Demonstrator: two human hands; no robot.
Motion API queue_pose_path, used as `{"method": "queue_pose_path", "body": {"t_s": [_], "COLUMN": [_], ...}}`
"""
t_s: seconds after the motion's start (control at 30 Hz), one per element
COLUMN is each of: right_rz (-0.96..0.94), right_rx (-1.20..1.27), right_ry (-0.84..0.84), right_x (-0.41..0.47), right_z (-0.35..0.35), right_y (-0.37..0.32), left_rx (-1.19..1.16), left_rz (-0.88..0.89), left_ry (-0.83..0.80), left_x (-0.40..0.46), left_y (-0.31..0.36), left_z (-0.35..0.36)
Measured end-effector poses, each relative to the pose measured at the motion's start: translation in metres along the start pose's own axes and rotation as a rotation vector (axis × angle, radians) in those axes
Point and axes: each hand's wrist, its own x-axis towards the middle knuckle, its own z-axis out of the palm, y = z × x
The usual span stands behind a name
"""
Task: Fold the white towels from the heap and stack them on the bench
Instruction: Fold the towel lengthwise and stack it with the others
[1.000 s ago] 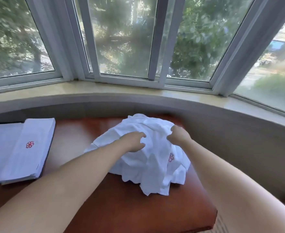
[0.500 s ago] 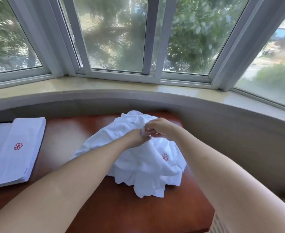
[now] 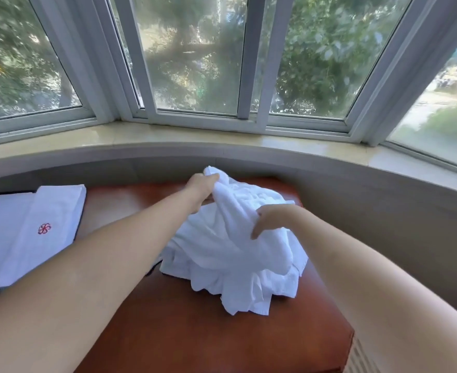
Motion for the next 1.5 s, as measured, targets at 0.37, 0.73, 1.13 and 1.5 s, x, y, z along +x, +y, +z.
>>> {"method": "queue_pose_path", "body": {"t_s": [0.37, 0.73, 1.13, 1.5], "right_rz": [0.064, -0.098, -0.322, -0.394], "right_rx": [0.123, 0.632, 0.958, 0.67], "right_ry": [0.7, 0.758, 0.219, -0.021], "right_x": [-0.031, -0.094, -0.156, -0.182], "right_z": [-0.073, -0.12, -0.055, 0.023], "right_y": [0.001, -0.049, -0.157, -0.253], "left_rx": [-0.042, 0.241, 0.239, 0.369], "left_rz": [0.203, 0.323, 0.294, 0.06], "left_ry": [0.231, 0.517, 0.7, 0.526], "left_x": [-0.019, -0.084, -0.203, -0.319], "left_y": [0.064, 0.074, 0.025, -0.074], "left_z": [-0.055, -0.124, -0.239, -0.319]}}
